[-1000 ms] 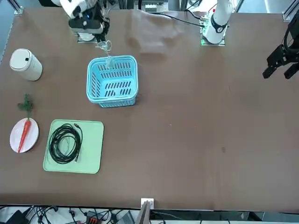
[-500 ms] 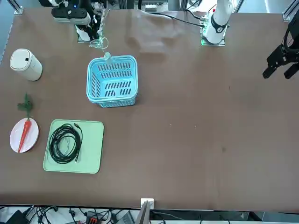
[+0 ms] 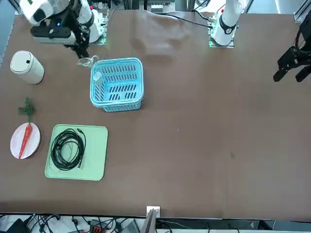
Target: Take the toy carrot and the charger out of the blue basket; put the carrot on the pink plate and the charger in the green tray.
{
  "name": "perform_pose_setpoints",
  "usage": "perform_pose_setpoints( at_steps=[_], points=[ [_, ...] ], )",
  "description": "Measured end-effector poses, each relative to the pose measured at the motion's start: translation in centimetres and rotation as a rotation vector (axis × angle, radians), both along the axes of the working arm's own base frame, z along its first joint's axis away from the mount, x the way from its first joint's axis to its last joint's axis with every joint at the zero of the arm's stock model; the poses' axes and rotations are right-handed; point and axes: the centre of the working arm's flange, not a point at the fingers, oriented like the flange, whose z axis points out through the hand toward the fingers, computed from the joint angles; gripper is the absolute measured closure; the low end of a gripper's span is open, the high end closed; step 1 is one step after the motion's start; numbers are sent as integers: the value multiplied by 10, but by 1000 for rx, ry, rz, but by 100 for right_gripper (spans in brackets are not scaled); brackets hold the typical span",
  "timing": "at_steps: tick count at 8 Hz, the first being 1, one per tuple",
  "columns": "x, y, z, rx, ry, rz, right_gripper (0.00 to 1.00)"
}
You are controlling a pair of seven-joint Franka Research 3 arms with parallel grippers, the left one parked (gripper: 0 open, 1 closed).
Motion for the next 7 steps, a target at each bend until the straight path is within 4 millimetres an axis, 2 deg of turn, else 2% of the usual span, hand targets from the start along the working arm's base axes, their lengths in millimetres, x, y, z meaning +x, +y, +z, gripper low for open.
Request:
perform_pose_setpoints(
  at_steps=[2,5,7],
  points=[
    [34,-23,-22,-29,5,14,94],
    [86,-47,-74,-67,-3,27,94],
    [112,-59,-109,-87,-5,31,94]
  ],
)
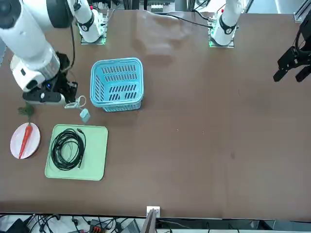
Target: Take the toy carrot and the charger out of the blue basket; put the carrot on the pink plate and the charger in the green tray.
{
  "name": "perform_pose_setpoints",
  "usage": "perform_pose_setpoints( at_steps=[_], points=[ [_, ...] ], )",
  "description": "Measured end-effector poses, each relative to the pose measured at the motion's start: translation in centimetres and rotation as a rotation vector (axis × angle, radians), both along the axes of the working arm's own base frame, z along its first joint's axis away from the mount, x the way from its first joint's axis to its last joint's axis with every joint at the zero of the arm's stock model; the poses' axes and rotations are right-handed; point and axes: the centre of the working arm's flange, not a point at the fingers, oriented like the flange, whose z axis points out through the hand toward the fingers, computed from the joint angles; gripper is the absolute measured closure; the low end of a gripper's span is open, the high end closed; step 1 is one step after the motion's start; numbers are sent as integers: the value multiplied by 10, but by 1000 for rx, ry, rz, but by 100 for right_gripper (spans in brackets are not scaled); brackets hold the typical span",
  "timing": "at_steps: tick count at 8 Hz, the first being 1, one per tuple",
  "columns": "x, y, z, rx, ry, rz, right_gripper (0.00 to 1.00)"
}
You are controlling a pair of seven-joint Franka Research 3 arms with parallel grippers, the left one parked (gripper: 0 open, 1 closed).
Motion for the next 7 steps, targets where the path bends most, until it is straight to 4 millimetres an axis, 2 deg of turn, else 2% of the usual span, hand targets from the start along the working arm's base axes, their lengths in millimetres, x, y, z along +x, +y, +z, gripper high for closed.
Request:
perform_pose_setpoints(
  at_steps=[2,3,7],
  points=[
    [23,-18,-31,6,1,1,94],
    [30,-20,-44,14,4,1,94],
    [46,-7,-91,-2,15,15,94]
  ],
)
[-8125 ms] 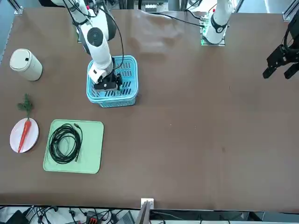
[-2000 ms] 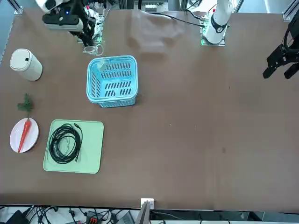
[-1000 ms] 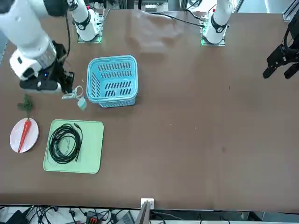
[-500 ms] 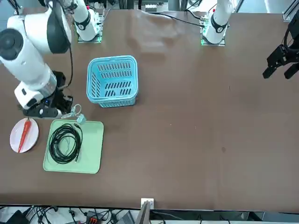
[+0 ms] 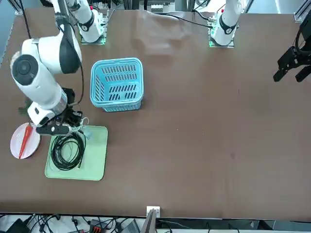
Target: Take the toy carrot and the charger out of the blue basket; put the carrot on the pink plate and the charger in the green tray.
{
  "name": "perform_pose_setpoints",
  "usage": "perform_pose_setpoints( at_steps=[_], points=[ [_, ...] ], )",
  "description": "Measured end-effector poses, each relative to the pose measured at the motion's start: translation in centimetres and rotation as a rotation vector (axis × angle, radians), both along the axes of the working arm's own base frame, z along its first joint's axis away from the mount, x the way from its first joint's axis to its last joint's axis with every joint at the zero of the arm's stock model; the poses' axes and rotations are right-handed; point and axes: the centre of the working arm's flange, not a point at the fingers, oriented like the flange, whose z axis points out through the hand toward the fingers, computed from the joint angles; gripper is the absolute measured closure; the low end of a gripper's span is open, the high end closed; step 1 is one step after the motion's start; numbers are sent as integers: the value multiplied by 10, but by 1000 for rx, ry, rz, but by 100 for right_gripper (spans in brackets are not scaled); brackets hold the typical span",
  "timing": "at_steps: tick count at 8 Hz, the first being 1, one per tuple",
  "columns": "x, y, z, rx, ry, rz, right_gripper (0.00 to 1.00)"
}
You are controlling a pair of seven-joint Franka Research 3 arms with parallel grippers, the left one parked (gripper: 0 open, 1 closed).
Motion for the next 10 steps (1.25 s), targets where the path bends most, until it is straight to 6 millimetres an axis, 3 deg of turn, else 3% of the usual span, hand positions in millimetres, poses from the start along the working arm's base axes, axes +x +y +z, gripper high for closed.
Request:
perform_pose_setpoints(
  at_steps=[5,8,10],
  points=[
    [13,-5,-58,-10,59,12,94],
    [21,-37,-70,43,85,40,94],
    [30,-37,-71,40,57,55,94]
  ],
)
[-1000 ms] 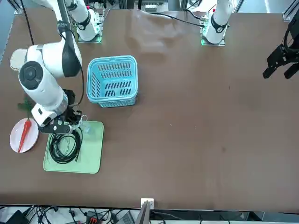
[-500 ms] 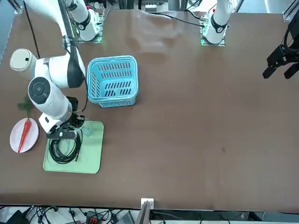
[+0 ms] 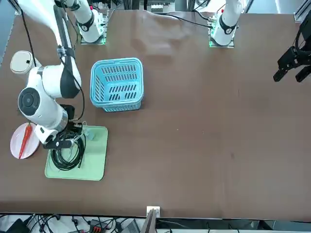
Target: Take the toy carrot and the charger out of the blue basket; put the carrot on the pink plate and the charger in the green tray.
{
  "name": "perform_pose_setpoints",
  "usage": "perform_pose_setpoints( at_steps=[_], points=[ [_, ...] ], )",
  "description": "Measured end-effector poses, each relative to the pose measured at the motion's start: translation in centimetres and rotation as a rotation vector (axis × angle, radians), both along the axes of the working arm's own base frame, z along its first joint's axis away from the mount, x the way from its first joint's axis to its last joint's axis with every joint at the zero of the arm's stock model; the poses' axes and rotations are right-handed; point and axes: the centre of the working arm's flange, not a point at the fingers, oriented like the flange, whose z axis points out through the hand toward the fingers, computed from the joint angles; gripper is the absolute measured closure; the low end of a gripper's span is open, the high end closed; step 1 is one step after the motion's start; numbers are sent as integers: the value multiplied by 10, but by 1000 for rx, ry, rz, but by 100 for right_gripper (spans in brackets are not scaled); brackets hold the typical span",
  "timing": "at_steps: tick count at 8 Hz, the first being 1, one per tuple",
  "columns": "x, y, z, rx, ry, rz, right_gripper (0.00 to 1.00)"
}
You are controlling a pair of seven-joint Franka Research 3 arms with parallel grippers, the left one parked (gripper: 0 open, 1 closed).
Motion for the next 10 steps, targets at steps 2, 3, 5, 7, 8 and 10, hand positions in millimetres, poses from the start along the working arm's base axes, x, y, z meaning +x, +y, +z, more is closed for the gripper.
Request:
perform_pose_setpoints(
  at_steps=[2,3,5,7,8,10],
  points=[
    [16,11,3,-7,-36,16,94],
    [22,14,3,-10,-46,20,93],
    [26,16,-2,-12,-52,23,79],
    [27,16,-5,-13,-57,23,45],
    [28,16,-5,-12,-65,24,24],
    [28,17,-4,-11,-71,24,11]
  ],
)
